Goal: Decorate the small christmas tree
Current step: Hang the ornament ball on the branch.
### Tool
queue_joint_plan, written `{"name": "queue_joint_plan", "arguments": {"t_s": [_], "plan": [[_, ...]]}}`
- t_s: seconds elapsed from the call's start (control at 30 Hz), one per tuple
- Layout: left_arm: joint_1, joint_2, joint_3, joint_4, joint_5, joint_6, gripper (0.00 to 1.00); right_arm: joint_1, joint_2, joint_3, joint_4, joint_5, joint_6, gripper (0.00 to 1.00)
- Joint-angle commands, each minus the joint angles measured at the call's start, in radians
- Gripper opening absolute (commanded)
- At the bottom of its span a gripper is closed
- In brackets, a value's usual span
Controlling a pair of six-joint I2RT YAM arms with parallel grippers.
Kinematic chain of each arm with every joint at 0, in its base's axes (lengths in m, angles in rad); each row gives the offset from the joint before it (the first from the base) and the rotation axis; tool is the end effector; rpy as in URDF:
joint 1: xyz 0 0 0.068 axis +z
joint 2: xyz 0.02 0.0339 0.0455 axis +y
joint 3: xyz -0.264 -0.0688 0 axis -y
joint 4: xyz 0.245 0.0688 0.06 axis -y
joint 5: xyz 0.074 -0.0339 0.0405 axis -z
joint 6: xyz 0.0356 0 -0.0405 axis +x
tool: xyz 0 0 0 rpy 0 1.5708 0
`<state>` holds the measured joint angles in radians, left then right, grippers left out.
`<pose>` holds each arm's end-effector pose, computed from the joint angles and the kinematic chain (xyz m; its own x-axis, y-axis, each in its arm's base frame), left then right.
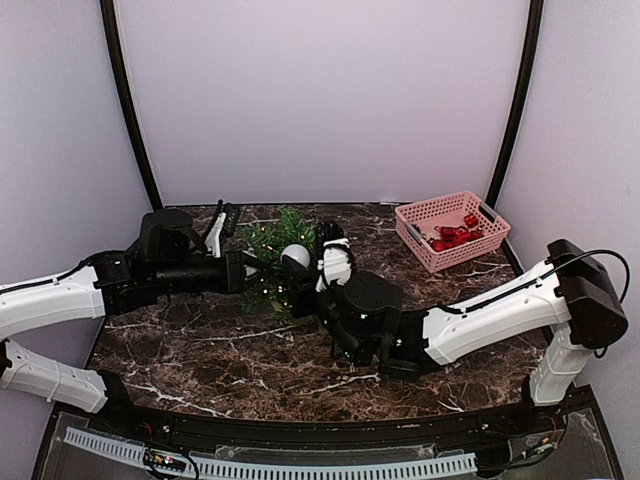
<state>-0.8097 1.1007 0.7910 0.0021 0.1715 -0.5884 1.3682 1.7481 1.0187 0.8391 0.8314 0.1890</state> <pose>0.1722 -0.1896 0.2983 -0.6320 -0.1295 -0.7641 0.5709 0.5890 -0.5720 0.1036 0.3734 0.2656 -0.0746 0.2660 -0.9611 -0.5073 0.8196 0.2662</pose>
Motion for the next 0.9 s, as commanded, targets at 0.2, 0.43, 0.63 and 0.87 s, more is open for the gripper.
{"name": "queue_joint_plan", "arguments": {"t_s": [0.2,0.43,0.63,0.87], "plan": [[0.006,0.018,0.032,0.019,-0.023,-0.009,0.2,0.013,-0.015,-0.003,0.054,0.016,-0.016,0.42],[0.006,0.029,0.034,0.035,-0.019,-0.013,0.2,0.018,-0.011,-0.006,0.067,0.029,-0.029,0.42],[0.006,0.019,0.021,0.048,-0.009,-0.016,0.07,0.024,0.006,0.018,0.083,0.069,-0.091,0.42],[0.006,-0.011,-0.004,0.048,-0.01,-0.022,0.0,0.023,0.041,0.055,0.092,0.12,-0.169,0.41]]}}
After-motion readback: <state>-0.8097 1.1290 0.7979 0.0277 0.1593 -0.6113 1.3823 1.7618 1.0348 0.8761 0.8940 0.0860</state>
